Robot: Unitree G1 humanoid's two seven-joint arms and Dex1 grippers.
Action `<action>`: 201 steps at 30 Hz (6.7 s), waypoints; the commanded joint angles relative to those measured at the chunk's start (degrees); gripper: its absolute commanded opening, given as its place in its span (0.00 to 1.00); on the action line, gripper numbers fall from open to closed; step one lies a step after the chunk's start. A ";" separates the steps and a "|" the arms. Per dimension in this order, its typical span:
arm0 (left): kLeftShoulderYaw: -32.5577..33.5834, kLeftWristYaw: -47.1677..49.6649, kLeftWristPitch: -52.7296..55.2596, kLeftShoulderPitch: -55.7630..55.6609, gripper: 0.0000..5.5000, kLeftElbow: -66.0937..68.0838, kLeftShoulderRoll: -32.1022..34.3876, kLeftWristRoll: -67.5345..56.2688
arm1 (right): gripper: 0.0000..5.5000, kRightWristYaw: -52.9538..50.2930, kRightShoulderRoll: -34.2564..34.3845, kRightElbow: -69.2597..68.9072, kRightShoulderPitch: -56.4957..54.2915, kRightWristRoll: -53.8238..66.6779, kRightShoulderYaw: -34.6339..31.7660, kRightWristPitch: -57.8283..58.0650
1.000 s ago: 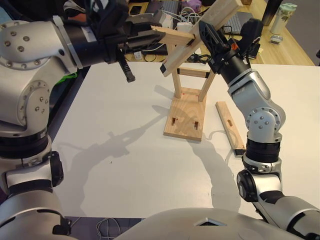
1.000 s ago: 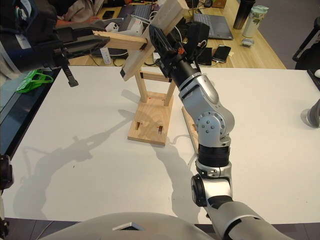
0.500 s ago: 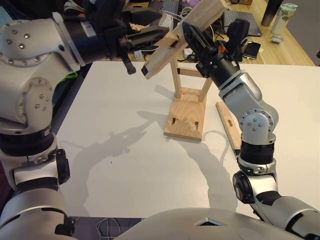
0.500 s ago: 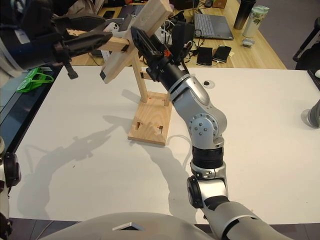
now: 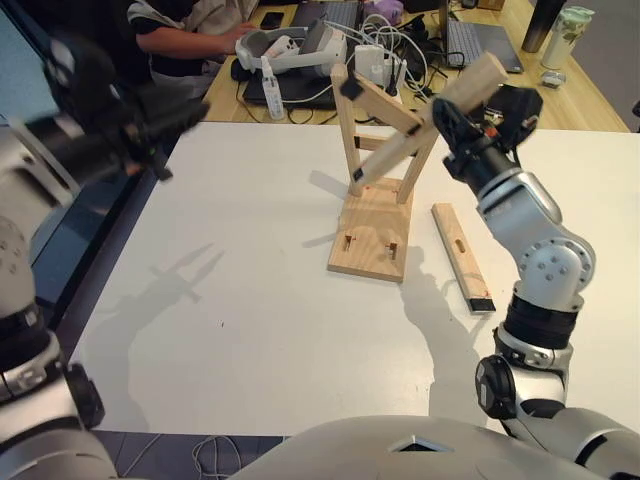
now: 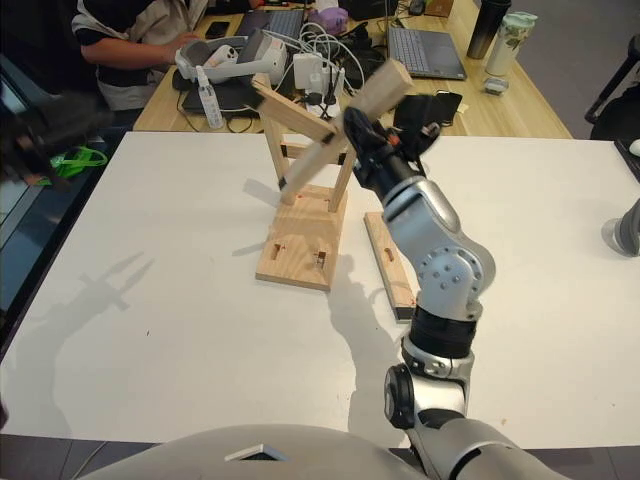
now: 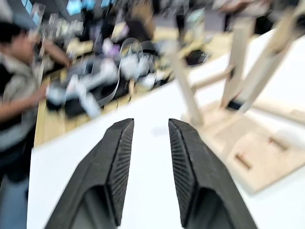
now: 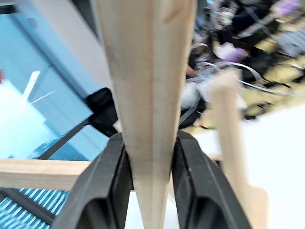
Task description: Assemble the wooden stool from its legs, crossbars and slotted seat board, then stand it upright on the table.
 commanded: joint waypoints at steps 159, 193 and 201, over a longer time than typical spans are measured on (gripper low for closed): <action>-14.48 41.09 -5.99 16.09 0.24 -18.81 -46.31 20.32 | 0.97 33.12 -19.07 0.63 37.08 -30.48 10.78 -14.06; -13.83 30.57 20.63 3.42 0.24 -25.64 -41.63 -12.05 | 0.37 29.47 -19.63 18.98 28.02 -40.72 9.71 -17.05; -5.27 34.42 15.88 -21.96 0.24 -15.62 -46.74 -26.14 | 0.37 26.52 -20.41 20.49 4.48 -35.38 -3.23 -35.47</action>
